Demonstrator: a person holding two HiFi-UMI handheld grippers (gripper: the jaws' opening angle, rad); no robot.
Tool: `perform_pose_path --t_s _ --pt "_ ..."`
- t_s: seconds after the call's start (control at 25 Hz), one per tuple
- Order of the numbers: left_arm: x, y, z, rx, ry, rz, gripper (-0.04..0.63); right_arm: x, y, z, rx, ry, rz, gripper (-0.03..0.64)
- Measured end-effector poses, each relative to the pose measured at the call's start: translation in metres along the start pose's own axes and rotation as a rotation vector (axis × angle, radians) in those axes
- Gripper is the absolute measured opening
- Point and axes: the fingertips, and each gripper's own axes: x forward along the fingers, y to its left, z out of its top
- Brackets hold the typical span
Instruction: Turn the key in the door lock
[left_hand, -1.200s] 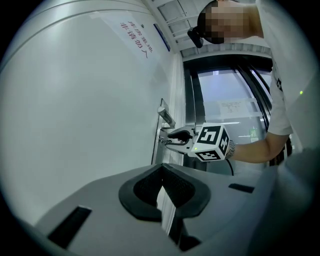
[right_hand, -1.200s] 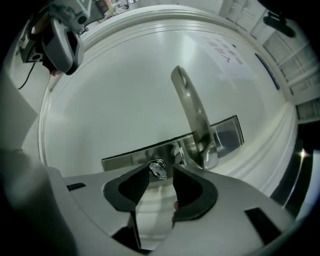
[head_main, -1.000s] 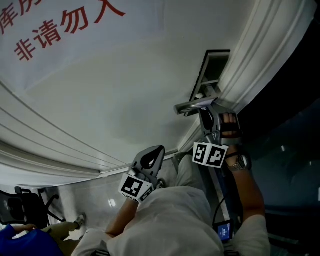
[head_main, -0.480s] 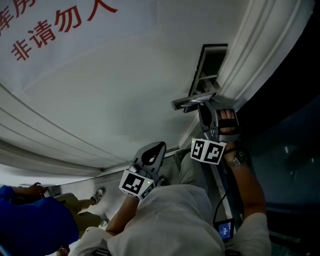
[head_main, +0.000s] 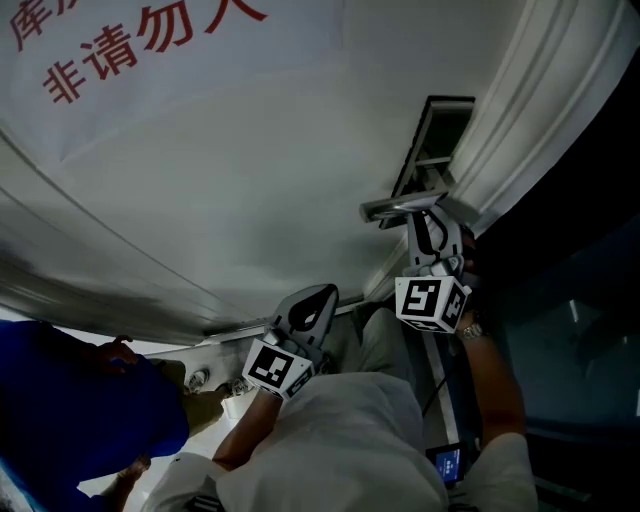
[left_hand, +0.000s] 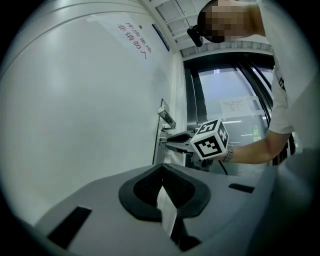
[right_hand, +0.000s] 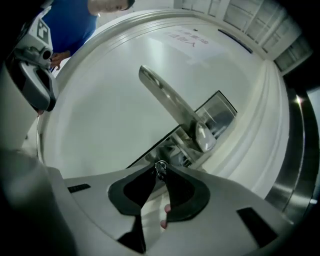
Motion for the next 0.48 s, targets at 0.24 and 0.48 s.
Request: perform_pose_path --t_s 0.24,0.48 --pt "-0.0024 -0.0033 -0.0021 0.005 0.003 -0.011 0.003 -0.0005 -0.0036 0.0018 0.208 0.008 0.02 0.071" --pt "-0.0035 -0.0032 -0.0003 0.005 0.003 -0.001 0.003 0.0016 -0.0064 -0.0007 0.529 -0.013 0.09 0.009"
